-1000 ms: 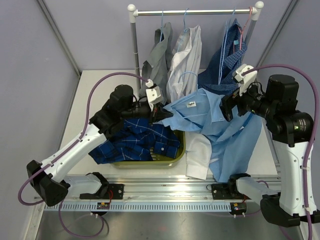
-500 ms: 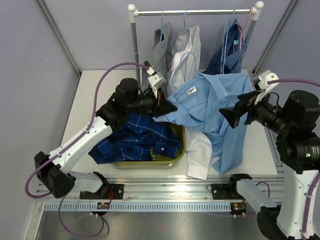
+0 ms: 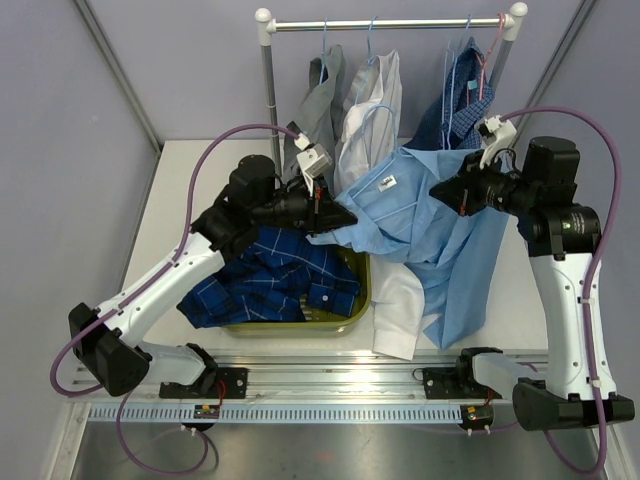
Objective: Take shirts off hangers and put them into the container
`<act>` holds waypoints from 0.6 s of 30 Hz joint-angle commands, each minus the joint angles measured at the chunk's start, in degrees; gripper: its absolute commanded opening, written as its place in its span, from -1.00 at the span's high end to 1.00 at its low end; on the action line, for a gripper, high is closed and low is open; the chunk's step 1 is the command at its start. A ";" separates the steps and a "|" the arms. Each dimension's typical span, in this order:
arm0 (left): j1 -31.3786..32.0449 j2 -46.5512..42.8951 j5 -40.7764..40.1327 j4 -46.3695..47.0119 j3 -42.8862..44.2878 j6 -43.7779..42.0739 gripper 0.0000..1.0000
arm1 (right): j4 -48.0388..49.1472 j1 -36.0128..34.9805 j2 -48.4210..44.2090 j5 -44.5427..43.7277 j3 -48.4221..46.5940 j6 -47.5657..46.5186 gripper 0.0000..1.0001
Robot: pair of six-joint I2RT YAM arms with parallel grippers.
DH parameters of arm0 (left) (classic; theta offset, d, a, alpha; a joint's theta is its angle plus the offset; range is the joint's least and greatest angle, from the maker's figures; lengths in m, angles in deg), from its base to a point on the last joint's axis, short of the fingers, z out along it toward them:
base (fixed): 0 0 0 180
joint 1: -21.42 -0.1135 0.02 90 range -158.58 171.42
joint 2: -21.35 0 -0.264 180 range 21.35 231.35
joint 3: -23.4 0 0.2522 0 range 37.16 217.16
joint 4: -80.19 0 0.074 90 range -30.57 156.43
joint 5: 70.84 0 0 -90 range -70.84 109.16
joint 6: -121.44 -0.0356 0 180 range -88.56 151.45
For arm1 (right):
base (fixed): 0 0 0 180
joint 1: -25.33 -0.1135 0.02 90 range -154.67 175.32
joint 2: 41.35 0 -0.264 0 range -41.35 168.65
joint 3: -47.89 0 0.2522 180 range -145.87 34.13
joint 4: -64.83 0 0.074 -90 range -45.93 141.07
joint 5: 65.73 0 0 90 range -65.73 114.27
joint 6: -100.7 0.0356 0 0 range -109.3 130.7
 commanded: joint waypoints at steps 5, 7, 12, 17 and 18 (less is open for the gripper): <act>3.04 -1.46 -2.70 -12.21 3.04 -18.28 1.00 | 6.68 0.07 0.08 14.33 -11.58 0.04 1.00; 3.84 -0.93 -3.75 -15.22 3.83 -21.39 1.00 | 6.96 -0.02 0.96 17.77 -12.29 -0.40 1.00; 6.48 -1.02 -2.00 -19.45 4.71 -27.11 1.00 | -3.83 -3.70 5.44 22.30 -12.47 -15.73 0.88; 6.48 -2.16 -2.26 -19.45 4.88 -27.82 1.00 | -19.83 -7.40 8.69 17.09 -15.27 -30.62 0.52; 6.48 -2.25 -2.26 -19.63 4.97 -27.82 1.00 | -21.16 -7.40 8.70 16.48 -15.81 -33.51 0.46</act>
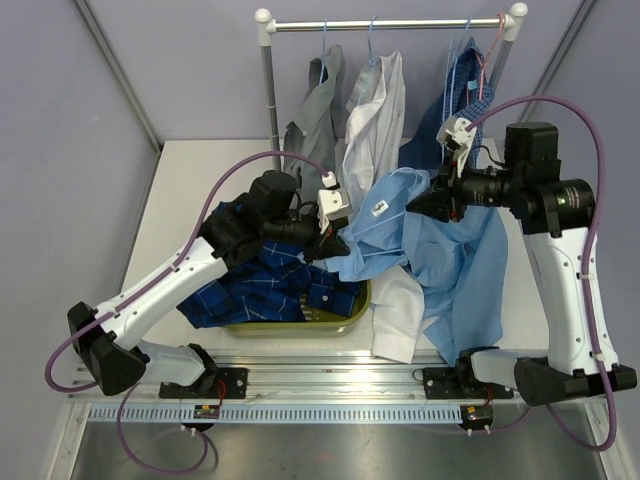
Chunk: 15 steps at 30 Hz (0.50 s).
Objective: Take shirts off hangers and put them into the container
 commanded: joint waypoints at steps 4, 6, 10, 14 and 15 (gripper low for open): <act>0.69 -2.18 2.13 0.10 3.51 -4.02 1.00 | -12.15 -1.35 -0.88 -3.48 -3.03 -19.57 0.02; 0.69 -2.27 2.22 -0.51 3.42 -4.28 1.00 | -12.77 -1.35 -1.59 -4.01 -2.41 -23.61 -0.14; 0.69 -2.97 2.75 -2.01 3.25 -5.33 1.00 | -16.01 -1.35 -2.82 -4.36 -0.74 -30.55 -0.21; 0.69 -4.20 4.59 -2.36 2.98 -5.51 1.00 | -20.23 -1.35 -3.17 0.72 2.42 -41.87 -0.24; 0.69 -4.29 5.46 -2.19 3.07 -5.43 1.00 | -21.20 -1.35 -2.91 1.78 2.77 -43.91 -0.23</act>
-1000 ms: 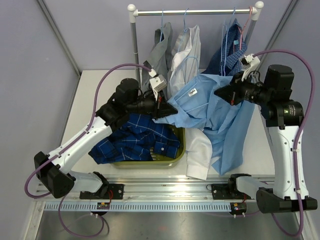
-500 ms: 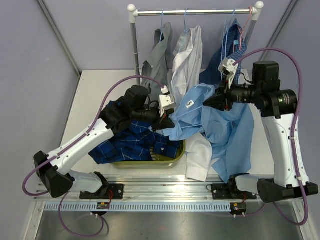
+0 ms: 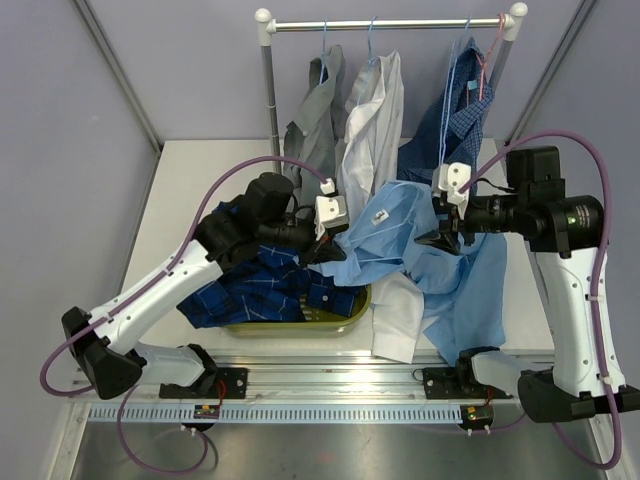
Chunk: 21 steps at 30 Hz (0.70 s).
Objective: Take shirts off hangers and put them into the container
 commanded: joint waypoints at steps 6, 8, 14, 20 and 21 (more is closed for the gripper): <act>0.43 -3.03 8.52 4.47 2.68 1.77 1.00 | -7.71 -1.29 2.92 8.90 3.77 -14.42 -0.07; 0.34 -2.85 9.23 6.31 2.42 2.65 1.00 | -7.10 -2.16 3.01 10.04 4.56 -13.98 0.02; 0.17 -1.62 8.45 11.41 1.63 6.08 1.00 | -4.29 -2.87 0.73 9.26 7.11 -10.05 1.00; -4.22 -5.73 -7.26 19.49 -0.92 14.51 -0.32 | 12.22 -2.96 -7.71 -6.33 11.24 14.43 1.00; -5.27 -6.45 -12.25 20.20 -1.97 18.26 -0.45 | 14.76 -2.96 -9.02 -9.35 11.24 17.28 1.00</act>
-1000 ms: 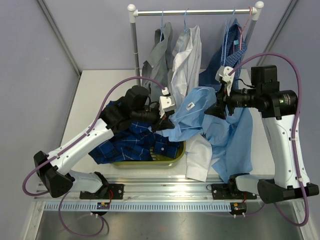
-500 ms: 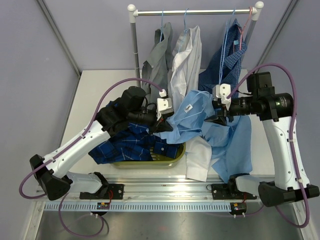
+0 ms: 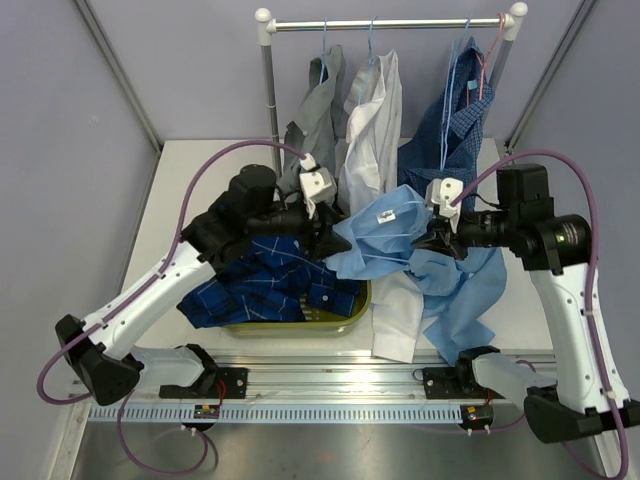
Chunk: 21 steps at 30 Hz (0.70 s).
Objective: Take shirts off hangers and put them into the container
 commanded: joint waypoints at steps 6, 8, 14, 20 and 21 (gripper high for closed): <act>-7.01 -8.83 -25.17 10.33 -3.34 15.76 -0.89 | 16.57 3.09 -8.27 -16.85 2.12 30.80 1.00; -7.01 -9.10 -26.08 9.53 -4.14 18.14 -0.90 | 17.62 4.06 -8.18 -16.50 2.55 35.44 1.00; -6.14 -8.40 -19.14 13.04 -6.77 30.62 -0.89 | 20.00 4.50 -7.57 -14.30 4.66 39.60 1.00; 0.72 -2.69 -25.98 14.19 -4.14 30.11 -0.82 | 21.23 4.76 -7.48 -11.40 6.51 40.66 1.00; 1.85 -1.90 -26.43 13.93 -2.92 29.50 -0.78 | 21.23 4.94 -7.65 -11.31 6.69 40.66 1.00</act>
